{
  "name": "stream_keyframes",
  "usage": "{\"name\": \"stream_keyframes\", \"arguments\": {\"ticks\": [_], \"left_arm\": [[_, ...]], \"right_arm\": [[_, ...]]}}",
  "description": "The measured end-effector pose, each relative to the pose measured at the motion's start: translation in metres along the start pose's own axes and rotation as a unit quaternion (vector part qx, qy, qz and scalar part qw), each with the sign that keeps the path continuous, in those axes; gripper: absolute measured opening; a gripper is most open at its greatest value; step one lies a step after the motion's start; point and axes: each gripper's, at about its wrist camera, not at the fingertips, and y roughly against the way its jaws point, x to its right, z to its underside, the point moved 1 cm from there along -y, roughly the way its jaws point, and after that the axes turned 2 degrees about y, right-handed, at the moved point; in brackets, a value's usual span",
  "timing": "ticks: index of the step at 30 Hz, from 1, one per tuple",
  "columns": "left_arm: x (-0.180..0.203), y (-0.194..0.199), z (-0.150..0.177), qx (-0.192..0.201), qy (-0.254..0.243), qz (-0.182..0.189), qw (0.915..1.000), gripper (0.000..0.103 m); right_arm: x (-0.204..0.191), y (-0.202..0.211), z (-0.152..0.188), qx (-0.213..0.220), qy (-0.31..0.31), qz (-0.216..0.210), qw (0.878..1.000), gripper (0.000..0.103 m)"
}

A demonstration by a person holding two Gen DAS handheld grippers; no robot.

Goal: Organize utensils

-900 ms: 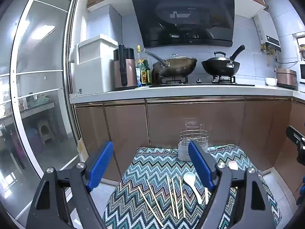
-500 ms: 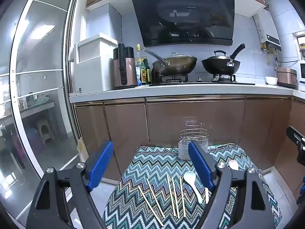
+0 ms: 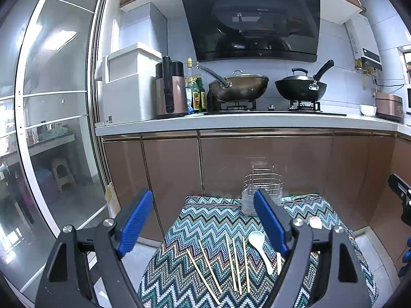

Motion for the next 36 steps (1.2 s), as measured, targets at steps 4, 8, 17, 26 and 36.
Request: {"name": "stream_keyframes", "arguments": {"ticks": [4,8,17,26,36], "left_arm": [[-0.001,-0.001,-0.001,0.001,0.002,-0.002,1.0000,0.080],[-0.002,0.000,-0.001,0.000,0.003,-0.004,1.0000,0.080],[-0.001,-0.003,-0.004,-0.006,0.002,-0.006,1.0000,0.080],[-0.003,-0.006,-0.005,-0.010,0.006,-0.011,0.9999,0.080],[-0.002,-0.001,-0.012,0.000,0.009,-0.016,0.9998,0.080]], "right_arm": [[0.000,-0.001,0.000,-0.001,-0.002,0.001,1.000,0.103],[0.000,-0.002,0.000,-0.003,-0.002,-0.001,1.000,0.103],[-0.001,-0.002,0.001,-0.004,0.000,-0.002,1.000,0.103],[0.001,-0.004,-0.002,-0.006,0.000,-0.001,1.000,0.103],[0.011,-0.001,-0.005,0.000,-0.004,0.004,1.000,0.103]]}}
